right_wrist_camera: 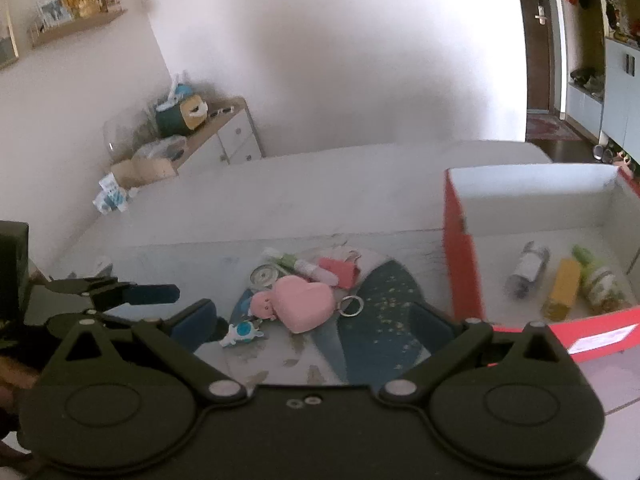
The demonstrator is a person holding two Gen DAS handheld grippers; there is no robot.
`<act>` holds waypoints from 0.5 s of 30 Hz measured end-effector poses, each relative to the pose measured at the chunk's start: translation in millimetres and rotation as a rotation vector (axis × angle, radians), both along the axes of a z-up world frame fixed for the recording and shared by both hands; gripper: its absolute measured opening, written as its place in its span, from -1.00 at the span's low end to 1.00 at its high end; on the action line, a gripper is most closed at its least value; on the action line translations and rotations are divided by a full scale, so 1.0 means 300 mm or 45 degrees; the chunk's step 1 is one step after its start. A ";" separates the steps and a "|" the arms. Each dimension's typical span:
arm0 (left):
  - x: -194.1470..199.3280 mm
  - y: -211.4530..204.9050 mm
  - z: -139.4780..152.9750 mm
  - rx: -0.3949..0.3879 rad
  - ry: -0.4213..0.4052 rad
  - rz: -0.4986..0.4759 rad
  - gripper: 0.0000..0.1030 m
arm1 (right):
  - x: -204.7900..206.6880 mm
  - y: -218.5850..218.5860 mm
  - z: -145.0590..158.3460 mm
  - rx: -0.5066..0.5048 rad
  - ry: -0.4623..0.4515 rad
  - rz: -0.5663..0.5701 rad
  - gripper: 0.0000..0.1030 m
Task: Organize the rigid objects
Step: 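Withdraw both grippers from the box back toward the remaining items, then grasp the white astronaut toy with the left gripper while the right grasps the pink heart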
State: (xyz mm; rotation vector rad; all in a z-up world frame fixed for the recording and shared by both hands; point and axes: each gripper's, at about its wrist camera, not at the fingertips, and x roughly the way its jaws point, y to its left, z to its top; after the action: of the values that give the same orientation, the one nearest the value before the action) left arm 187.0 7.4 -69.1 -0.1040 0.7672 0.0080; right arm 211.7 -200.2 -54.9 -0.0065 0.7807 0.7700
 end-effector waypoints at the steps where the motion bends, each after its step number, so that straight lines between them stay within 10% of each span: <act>1: -0.005 0.018 -0.016 -0.005 0.005 -0.001 0.62 | 0.002 0.023 -0.011 -0.009 0.006 -0.004 0.99; 15: 0.014 0.162 -0.219 -0.014 0.090 0.019 0.62 | 0.091 0.251 -0.149 -0.175 0.042 0.023 0.97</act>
State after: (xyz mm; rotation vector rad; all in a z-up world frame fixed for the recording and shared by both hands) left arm 191.1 55.9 -134.8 -0.1203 0.8373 0.0217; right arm 239.0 -124.9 -99.7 -0.1246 0.8645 0.7341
